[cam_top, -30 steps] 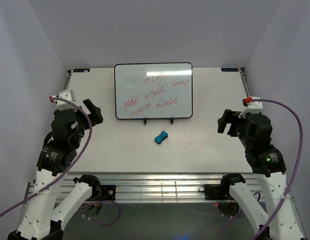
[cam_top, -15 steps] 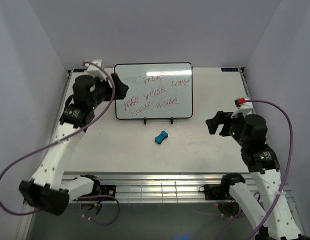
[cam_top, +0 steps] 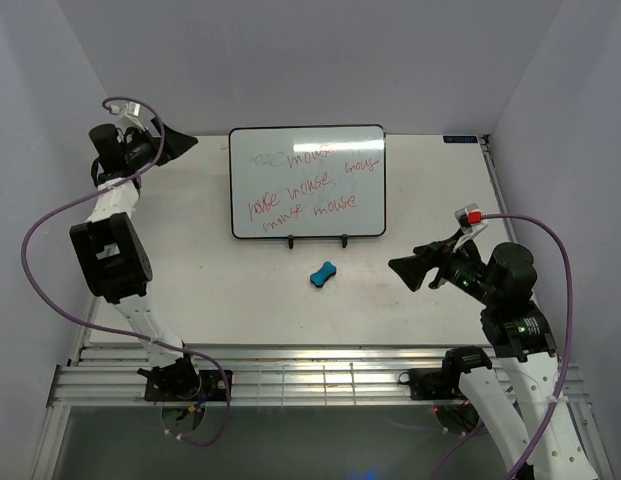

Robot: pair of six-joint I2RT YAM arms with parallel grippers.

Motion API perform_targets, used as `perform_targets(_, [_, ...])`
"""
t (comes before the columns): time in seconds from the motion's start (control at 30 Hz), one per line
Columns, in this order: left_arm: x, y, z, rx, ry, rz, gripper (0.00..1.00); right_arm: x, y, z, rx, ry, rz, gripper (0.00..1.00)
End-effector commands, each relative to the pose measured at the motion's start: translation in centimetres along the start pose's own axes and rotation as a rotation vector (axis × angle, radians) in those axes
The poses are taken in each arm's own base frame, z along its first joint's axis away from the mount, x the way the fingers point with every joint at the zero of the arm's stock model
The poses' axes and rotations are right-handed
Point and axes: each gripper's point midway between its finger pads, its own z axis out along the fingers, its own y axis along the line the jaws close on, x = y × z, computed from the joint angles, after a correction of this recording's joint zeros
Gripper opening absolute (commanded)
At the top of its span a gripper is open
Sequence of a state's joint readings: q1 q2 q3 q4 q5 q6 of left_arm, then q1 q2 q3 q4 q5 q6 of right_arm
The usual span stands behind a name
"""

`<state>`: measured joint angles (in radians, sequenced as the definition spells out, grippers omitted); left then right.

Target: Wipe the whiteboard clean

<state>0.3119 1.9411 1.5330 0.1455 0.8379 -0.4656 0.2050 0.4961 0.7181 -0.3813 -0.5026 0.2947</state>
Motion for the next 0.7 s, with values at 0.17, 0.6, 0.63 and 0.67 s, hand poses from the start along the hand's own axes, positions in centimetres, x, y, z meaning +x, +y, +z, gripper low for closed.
perform_targets(0.17, [6.6,-5.6,2.2,0.496,0.231,-0.002,0.98,-1.0,1.7,-0.6,-0.077,-0.026,-0.073,0.90])
perform_targets(0.6, [13.9,-5.0,6.1,0.568,0.350,-0.097,0.98,-0.1,0.7,-0.7,-0.024,0.003,-0.074,0.93])
perform_targets(0.63, [14.0,-5.1,6.2,0.572,0.346,-0.084,0.98,-0.2,0.7,-0.7,-0.024,0.004,-0.075,0.93])
perform_targets(0.67, [14.2,-5.3,6.2,0.577,0.347,-0.080,0.98,-0.1,0.6,-0.7,-0.022,0.006,-0.075,0.93])
